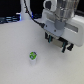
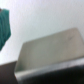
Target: Open the kcup holder, insert the kcup into the holder, and close the kcup holder
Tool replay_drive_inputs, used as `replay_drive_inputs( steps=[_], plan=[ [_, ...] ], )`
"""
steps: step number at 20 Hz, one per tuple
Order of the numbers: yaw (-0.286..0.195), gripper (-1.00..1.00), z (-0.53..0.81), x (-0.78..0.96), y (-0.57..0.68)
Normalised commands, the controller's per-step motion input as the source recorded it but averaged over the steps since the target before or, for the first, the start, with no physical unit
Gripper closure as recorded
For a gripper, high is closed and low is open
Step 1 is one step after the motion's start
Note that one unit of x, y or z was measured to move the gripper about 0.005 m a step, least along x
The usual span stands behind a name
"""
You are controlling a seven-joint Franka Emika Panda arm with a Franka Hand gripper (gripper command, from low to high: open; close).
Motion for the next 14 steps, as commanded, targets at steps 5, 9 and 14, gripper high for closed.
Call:
replay_drive_inputs(
  steps=[5, 9, 14],
  plan=[
    [-0.212, -1.0, 0.21, 0.33, -0.59],
    [-0.232, -1.0, 0.14, 0.28, -0.55],
    [-0.236, -1.0, 0.06, 0.25, -0.53]
  ],
)
